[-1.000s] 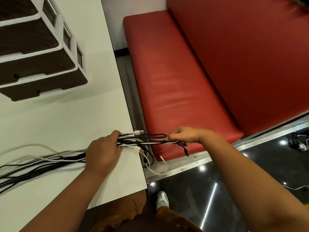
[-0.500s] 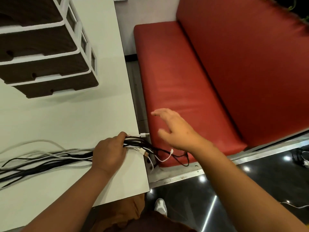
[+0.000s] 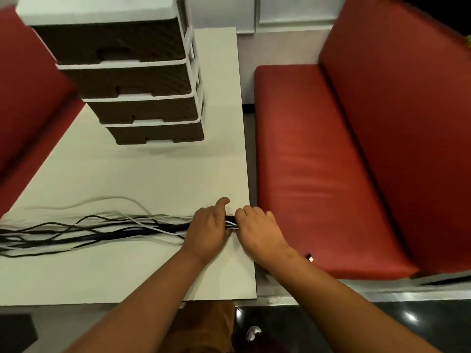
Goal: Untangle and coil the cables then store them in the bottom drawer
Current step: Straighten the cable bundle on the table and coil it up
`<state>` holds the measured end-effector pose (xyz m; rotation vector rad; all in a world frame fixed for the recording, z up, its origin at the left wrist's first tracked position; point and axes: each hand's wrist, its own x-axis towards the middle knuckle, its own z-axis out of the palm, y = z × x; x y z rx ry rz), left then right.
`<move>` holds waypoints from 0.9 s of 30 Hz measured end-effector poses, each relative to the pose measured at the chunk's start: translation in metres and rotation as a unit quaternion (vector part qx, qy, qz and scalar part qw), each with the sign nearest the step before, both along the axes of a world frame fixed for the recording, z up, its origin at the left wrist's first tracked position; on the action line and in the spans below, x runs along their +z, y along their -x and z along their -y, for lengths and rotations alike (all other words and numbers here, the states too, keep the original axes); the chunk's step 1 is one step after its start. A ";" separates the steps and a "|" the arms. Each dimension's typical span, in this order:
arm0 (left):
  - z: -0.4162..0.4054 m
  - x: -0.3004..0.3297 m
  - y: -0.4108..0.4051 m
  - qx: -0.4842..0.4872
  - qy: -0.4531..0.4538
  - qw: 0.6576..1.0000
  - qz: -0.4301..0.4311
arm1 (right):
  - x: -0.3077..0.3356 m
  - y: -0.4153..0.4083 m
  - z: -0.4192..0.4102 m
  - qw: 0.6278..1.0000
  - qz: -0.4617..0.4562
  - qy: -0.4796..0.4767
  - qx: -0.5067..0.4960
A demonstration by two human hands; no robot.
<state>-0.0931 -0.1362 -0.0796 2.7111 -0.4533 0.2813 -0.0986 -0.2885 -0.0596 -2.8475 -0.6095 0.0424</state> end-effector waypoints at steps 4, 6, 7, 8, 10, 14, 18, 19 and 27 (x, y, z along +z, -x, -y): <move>-0.016 0.012 0.013 -0.041 -0.125 0.989 0.073 | -0.009 -0.001 0.002 1.000 0.014 -0.013 -0.006; -0.039 0.020 0.024 -0.041 -0.153 0.986 0.050 | -0.011 -0.001 0.002 1.000 0.006 -0.011 -0.004; -0.053 0.022 0.030 -0.033 -0.160 0.986 0.037 | -0.010 -0.001 0.001 1.000 0.011 -0.006 -0.011; -0.068 0.023 0.037 -0.024 -0.164 0.986 0.023 | -0.011 0.000 0.001 1.000 0.010 0.001 -0.020; -0.097 0.023 0.047 0.005 -0.156 0.988 -0.015 | -0.012 0.001 -0.001 0.999 0.012 0.001 -0.033; -0.139 0.022 0.050 0.032 -0.148 0.987 -0.061 | -0.013 0.004 0.002 0.999 0.022 -0.025 -0.034; -0.143 0.021 0.032 -0.008 -0.176 0.983 -0.047 | -0.004 0.007 0.004 0.995 0.040 -0.087 -0.033; -0.143 0.018 0.027 -0.014 -0.178 0.983 -0.031 | 0.000 0.007 0.005 0.993 0.044 -0.102 -0.033; -0.162 0.009 0.004 -0.060 -0.164 0.985 -0.002 | 0.020 -0.006 0.004 0.992 -0.086 0.054 -0.079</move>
